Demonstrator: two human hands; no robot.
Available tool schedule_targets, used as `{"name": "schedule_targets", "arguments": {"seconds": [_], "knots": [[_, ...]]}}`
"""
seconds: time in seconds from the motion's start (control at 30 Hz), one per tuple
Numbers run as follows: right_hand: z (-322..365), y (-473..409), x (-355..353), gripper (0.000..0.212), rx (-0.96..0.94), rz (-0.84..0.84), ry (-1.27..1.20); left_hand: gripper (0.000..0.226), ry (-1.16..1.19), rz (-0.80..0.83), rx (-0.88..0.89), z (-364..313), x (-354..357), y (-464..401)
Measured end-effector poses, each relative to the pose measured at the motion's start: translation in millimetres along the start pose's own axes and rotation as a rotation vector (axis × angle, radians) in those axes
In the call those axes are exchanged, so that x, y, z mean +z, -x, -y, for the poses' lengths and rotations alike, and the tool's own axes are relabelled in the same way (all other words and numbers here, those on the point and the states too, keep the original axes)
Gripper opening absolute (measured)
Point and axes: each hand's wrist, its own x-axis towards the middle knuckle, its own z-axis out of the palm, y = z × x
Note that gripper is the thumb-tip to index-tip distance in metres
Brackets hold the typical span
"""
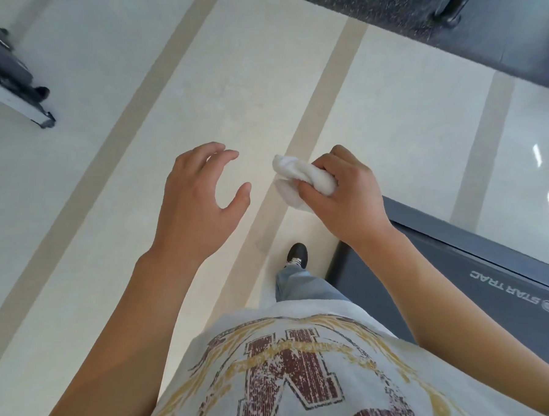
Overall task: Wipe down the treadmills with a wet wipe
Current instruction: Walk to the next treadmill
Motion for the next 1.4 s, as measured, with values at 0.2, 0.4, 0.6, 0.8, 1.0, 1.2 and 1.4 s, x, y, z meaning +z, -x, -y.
{"name": "schedule_targets", "arguments": {"seconds": [0.2, 0.4, 0.6, 0.8, 1.0, 1.2, 1.4], "knots": [[-48.4, -61.7, -47.1, 0.025, 0.062, -0.077, 0.003, 0.048, -0.021, 0.043, 0.11, -51.0, 30.6, -97.7], [-82.5, -90.6, -77.9, 0.02, 0.143, -0.174, -0.013, 0.048, -0.02, 0.116, 0.223, -81.4, 54.8, -158.7], [-110.8, -104.1, -91.2, 0.017, 0.257, -0.263, -0.034, 0.047, 0.0, 0.208, 0.321, -95.0, 84.1, -209.7], [-132.0, -140.4, -100.3, 0.02, 0.37, -0.379, 0.005, 0.046, 0.044, 0.286, 0.448, -104.2, 103.8, -278.8], [-132.1, -200.5, -100.9, 0.02, 0.469, -0.48, 0.039, 0.047, 0.072, 0.356, 0.592, -104.9, 110.1, -374.7], [-123.0, -247.3, -91.8, 0.021, 0.611, -0.565, 0.062, 0.048, 0.086, 0.441, 0.739, -110.3, 116.7, -455.1], [-116.3, -260.6, -99.2, 0.02, 0.767, -0.685, 0.053, 0.046, 0.123, 0.527, 0.884, -131.8, 136.0, -501.6]]}}
